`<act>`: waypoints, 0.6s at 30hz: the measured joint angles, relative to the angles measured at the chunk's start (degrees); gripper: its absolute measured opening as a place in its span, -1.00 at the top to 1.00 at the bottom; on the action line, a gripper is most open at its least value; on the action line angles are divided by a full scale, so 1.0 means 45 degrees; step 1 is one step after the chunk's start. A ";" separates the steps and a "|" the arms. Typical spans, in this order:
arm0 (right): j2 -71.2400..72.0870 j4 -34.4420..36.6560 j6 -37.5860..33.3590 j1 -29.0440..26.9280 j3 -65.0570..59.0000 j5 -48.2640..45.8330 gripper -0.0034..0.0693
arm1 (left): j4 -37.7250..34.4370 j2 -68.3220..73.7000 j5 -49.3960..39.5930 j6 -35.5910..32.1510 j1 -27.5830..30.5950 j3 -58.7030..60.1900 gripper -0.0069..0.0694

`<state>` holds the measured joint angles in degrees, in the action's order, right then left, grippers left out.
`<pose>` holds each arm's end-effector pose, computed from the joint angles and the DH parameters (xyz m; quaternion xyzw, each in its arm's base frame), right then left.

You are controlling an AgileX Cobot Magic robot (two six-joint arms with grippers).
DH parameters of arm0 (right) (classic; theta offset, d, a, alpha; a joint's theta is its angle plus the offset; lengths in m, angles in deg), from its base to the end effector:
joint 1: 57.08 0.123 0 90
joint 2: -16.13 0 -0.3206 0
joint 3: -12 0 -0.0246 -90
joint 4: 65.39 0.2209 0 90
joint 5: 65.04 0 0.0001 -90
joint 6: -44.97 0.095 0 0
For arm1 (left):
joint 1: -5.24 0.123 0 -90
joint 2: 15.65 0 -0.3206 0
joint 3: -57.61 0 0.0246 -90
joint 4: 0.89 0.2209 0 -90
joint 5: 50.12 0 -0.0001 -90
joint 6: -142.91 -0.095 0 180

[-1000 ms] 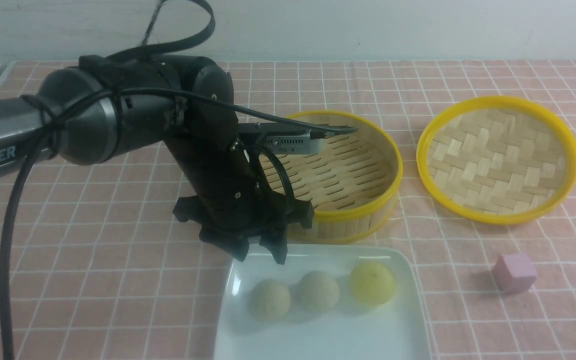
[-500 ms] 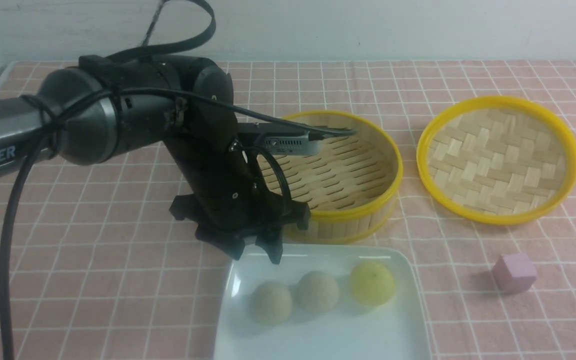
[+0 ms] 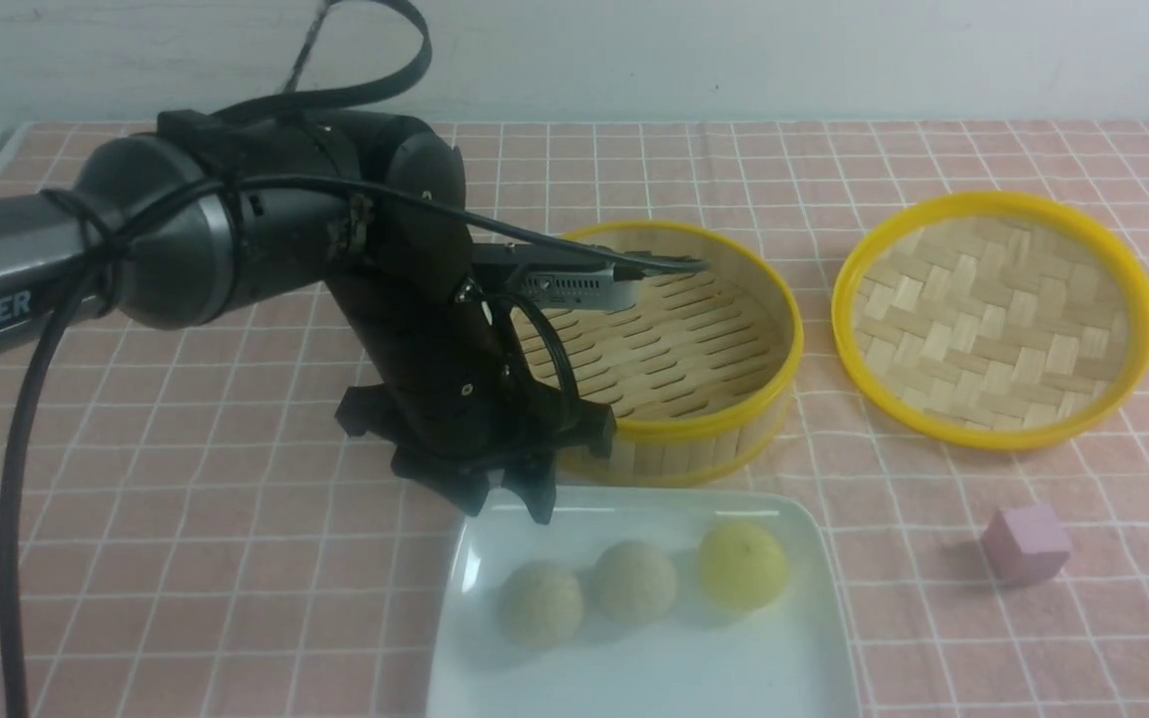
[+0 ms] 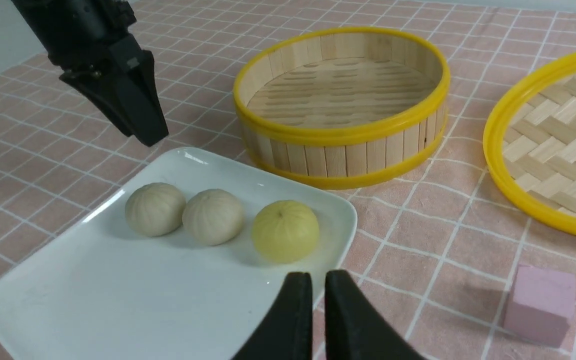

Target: Put the steamed buns into the plate on the pink tablecloth.

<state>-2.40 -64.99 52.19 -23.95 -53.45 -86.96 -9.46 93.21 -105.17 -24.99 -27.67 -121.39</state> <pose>0.0036 0.0026 0.2464 -0.1772 0.7782 0.2106 0.5645 0.2831 -0.1970 0.2835 0.1447 0.9785 -0.1114 0.0956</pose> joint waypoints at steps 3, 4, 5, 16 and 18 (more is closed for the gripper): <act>0.0726 -0.0290 0.0000 -0.1157 -0.0917 0.0008 0.82 | 0.0011 -0.0038 0.0000 0.0000 0.0000 0.0000 0.05; 0.0977 -0.0416 0.0000 -0.1572 -0.1158 -0.0018 0.82 | 0.0038 -0.0117 -0.0031 0.0000 0.0000 0.0000 0.11; 0.1327 -0.0602 0.0000 -0.2125 -0.1444 -0.0032 0.81 | 0.0066 -0.0198 -0.0082 0.0000 0.0000 0.0000 0.16; 0.2707 -0.1145 0.0000 -0.6270 -0.3028 0.0067 0.77 | 0.1315 -0.3251 -0.1265 0.0196 0.0000 0.0000 0.37; 0.2707 -0.1156 0.0000 -0.6341 -0.3028 -0.0040 0.77 | 0.1976 -0.4194 -0.1877 0.0564 0.0000 0.0000 0.37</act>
<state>9.78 -70.19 52.19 -52.48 -67.08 -87.14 -0.57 74.33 -113.61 -22.45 -27.67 -121.39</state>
